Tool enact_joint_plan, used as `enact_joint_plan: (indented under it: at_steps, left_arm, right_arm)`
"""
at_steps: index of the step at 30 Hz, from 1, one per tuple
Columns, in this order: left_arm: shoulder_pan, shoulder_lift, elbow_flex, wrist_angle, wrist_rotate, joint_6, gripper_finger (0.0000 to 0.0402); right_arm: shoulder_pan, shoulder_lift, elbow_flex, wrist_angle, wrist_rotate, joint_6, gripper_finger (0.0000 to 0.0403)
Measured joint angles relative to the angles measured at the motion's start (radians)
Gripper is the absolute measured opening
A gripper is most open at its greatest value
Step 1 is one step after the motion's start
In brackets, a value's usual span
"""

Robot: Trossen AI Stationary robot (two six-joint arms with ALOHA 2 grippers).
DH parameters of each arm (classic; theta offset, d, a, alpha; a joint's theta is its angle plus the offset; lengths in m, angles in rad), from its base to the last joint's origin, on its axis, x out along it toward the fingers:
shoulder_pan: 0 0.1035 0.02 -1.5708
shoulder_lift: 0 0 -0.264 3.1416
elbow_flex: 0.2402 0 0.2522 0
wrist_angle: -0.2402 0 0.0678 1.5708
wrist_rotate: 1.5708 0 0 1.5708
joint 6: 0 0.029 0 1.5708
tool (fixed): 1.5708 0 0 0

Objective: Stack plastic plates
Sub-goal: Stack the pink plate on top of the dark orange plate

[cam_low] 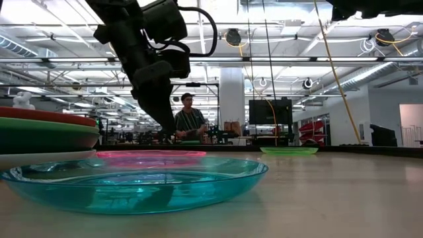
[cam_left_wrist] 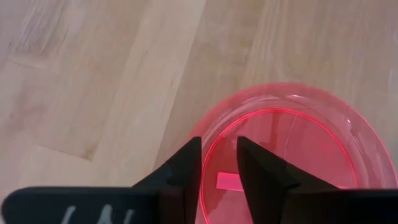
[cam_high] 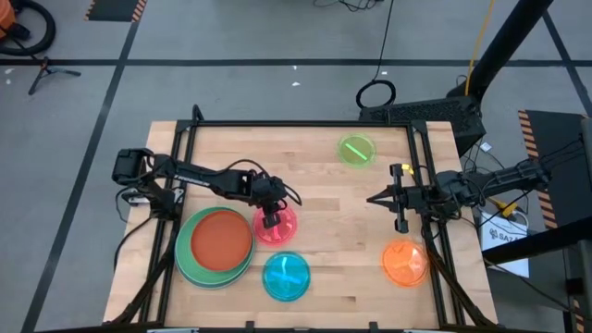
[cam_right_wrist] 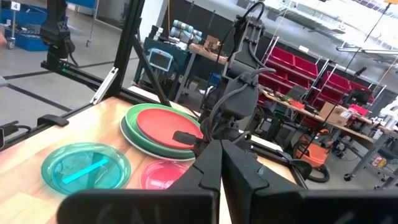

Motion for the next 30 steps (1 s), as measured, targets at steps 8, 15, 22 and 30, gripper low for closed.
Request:
enact_joint_plan:
  at_steps: [8,15,22,30]
  left_arm:
    - [0.003,0.000,0.000,0.002,-0.008,0.008,0.0167]
    - [0.005,0.001,0.000,0.012,-0.030,0.007,0.0209]
    - [0.017,0.035,0.002,0.045,-0.011,0.091,0.0218]
    - [0.016,0.092,0.000,0.064,-0.006,0.134,0.0218]
  right_arm:
    - [0.000,0.000,0.000,-0.002,0.000,0.000,0.0004]
    - [0.000,0.000,0.000,-0.002,0.000,0.000,0.0004]
    - [0.000,0.000,0.000,-0.002,0.000,0.000,0.0004]
    - [0.000,0.001,0.000,-0.020,0.027,0.002,0.0004]
